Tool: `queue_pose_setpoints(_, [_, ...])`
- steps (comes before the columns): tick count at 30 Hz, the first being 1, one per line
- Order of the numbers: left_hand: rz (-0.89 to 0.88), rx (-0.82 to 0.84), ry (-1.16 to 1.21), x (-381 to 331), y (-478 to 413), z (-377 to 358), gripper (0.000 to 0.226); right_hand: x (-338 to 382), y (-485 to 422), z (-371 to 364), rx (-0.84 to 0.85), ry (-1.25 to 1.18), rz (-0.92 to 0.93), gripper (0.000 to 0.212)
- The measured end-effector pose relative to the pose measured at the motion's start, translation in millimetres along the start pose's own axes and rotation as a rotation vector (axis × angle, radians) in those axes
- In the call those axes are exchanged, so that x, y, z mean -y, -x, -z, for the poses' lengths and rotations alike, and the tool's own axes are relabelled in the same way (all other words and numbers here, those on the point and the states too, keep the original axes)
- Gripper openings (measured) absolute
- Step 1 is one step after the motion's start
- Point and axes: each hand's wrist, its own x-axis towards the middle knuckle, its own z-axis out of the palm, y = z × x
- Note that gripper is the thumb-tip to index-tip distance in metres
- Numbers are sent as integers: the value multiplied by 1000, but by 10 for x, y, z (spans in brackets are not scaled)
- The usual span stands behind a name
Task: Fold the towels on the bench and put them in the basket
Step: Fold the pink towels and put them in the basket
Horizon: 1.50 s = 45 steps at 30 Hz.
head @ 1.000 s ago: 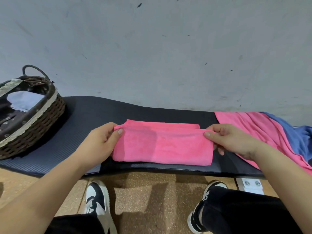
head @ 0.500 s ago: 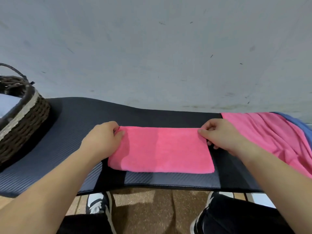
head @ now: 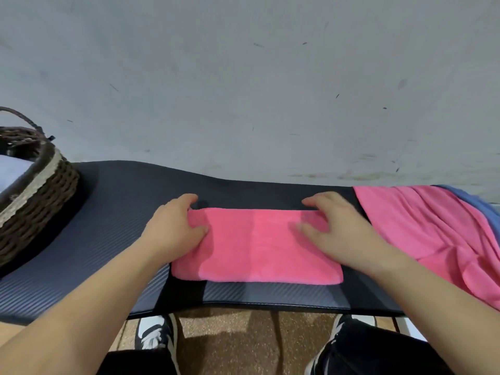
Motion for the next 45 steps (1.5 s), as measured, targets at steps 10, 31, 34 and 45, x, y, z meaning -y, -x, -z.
queue_pose_setpoints(10, [123,102,188,-76,100,166,22,147,188,-276,555,314,42,84])
queue_pose_setpoints(31, [-120,15,556,-717,299,98,17,160,147,-41,-1,-14,-43,54])
queue_pose_setpoints(34, [-224,-39,394,-991,246,-135,21,47,116,36,-22,-125,-129,35])
queue_pose_setpoints(45, [-264,246,285,-1448,241,-764,26,-263,135,48,94,-490,-304,29])
